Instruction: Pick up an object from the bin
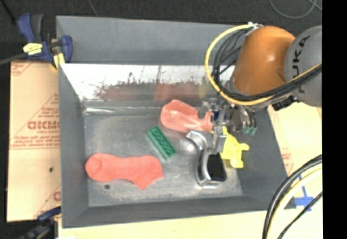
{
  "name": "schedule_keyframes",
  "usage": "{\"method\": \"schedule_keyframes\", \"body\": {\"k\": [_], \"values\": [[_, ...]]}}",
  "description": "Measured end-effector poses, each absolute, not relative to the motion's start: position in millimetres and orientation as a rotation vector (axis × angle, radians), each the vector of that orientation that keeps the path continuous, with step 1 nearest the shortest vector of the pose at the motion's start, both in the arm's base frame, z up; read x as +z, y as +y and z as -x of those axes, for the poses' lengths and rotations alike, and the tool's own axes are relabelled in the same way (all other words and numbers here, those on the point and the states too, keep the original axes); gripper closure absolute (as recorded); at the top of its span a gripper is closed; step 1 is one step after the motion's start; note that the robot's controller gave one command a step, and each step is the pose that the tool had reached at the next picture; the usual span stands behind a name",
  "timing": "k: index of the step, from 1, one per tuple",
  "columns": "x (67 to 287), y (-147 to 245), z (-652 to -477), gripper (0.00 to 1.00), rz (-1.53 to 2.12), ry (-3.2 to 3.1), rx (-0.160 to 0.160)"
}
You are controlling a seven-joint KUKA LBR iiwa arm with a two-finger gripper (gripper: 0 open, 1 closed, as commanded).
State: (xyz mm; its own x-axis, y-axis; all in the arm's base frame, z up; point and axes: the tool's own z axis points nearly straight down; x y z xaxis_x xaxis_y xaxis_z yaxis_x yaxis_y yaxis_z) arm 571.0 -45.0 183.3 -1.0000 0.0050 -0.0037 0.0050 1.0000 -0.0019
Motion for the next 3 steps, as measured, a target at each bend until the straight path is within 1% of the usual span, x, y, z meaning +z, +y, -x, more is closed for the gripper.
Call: {"method": "schedule_keyframes", "body": {"k": [1, 2, 3], "values": [[183.4, -45.0, -571.2, 0.00, -0.008, 3.138, -0.003], [138.3, -30.5, -549.0, 0.00, 0.044, 3.129, -0.004], [89.4, 7.1, -541.5, 0.00, 0.059, 3.133, -0.002]]}}
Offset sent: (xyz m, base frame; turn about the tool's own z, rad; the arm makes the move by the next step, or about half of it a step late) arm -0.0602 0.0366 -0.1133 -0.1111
